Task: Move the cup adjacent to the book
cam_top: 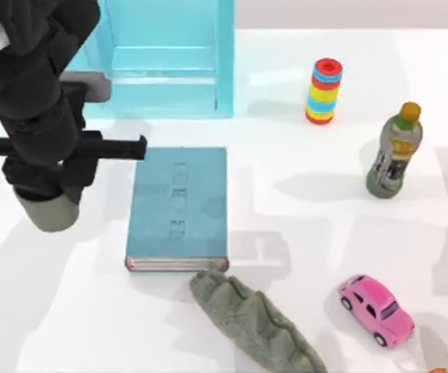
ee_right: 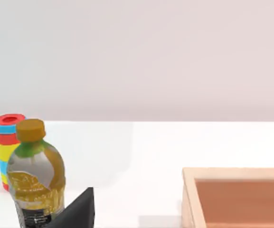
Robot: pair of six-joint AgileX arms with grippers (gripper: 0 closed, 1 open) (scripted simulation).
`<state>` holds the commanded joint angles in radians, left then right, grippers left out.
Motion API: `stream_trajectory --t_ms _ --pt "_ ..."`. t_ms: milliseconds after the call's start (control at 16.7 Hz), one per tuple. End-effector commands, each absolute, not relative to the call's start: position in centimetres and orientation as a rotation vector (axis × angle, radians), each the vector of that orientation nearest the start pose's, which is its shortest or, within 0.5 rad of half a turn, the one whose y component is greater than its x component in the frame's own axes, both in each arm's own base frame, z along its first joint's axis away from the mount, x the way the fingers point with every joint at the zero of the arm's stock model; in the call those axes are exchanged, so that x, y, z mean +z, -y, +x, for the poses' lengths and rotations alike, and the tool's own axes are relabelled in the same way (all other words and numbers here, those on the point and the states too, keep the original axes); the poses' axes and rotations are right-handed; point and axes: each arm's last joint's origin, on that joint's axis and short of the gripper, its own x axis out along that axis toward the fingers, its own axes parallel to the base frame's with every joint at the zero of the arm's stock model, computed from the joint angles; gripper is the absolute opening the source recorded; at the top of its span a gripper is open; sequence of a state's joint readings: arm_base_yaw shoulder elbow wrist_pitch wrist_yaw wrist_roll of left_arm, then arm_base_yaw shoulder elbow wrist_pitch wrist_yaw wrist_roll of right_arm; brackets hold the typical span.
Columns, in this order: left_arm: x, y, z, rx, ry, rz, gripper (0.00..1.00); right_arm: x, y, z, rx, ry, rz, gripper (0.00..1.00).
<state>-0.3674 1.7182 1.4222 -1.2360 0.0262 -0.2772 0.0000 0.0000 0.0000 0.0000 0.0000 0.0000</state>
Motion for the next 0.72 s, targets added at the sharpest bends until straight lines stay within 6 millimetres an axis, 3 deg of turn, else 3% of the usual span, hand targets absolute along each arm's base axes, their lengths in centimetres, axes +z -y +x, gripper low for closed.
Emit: stream_trajectory --t_ms 240,600,720 --pt "25.1 12.8 29.7 -0.051 -1.535 -0.018 0.0 16.0 0.1 10.6 0.0 0.0 0.0 1.0" --pt "25.1 12.6 29.7 -0.049 -1.534 -0.021 0.0 16.0 0.1 10.6 0.0 0.0 0.0 1.0" --pt "24.1 12.6 29.7 -0.052 -1.533 -0.016 0.0 16.0 0.1 10.6 0.0 0.0 0.0 1.0"
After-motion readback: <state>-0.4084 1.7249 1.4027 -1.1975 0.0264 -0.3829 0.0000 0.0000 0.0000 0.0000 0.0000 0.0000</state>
